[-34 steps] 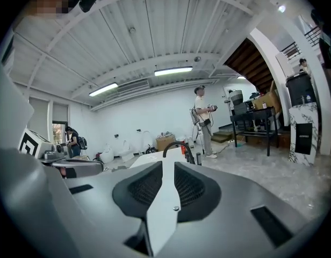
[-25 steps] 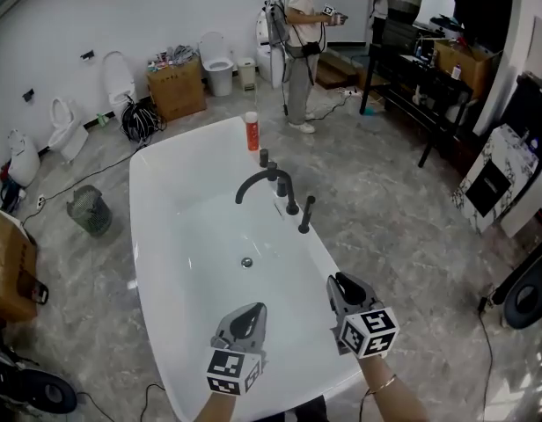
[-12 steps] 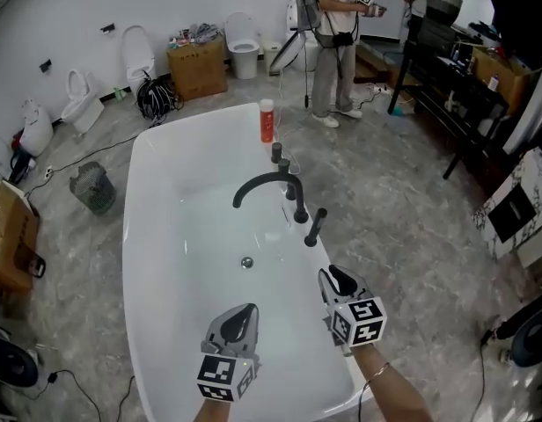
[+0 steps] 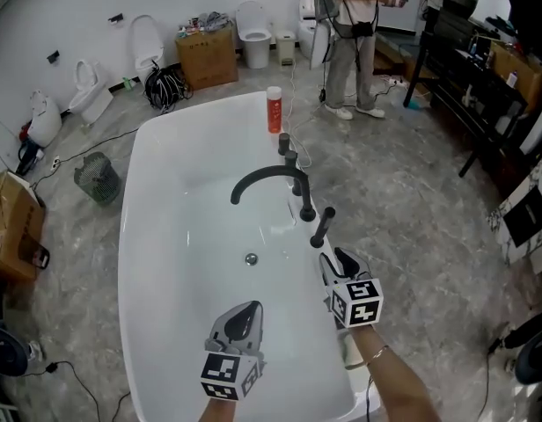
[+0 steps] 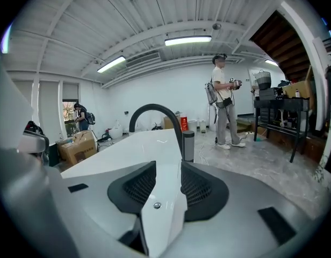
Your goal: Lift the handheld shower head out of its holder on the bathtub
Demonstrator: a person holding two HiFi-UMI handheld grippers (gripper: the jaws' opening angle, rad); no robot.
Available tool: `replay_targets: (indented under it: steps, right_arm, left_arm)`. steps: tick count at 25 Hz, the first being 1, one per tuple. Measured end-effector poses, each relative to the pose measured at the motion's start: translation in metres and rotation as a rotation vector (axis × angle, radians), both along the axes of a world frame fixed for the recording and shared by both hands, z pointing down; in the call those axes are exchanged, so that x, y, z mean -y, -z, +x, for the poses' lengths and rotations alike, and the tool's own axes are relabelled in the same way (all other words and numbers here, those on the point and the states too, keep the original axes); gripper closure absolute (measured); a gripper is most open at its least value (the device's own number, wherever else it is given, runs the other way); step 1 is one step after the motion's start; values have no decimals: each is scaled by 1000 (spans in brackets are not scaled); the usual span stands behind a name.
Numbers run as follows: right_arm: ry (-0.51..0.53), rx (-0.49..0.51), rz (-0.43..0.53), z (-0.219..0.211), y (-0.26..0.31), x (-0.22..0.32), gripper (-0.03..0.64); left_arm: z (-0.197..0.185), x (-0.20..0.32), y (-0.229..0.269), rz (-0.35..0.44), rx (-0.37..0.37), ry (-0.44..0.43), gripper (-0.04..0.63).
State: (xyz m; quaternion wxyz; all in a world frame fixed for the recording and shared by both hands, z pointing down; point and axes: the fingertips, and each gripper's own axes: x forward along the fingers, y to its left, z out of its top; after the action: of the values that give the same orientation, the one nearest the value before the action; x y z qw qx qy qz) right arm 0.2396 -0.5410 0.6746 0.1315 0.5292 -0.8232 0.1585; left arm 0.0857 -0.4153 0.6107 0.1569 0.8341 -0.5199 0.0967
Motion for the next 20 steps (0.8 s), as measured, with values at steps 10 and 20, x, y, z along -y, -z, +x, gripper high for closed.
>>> replay_targets:
  steps: [10, 20]
  right_arm:
    - [-6, -46, -27, 11, -41, 62, 451]
    - [-19, -60, -60, 10, -80, 105, 428]
  left_arm:
    - [13, 35, -29, -16, 9, 22, 576]
    - [9, 47, -62, -52, -8, 55, 576]
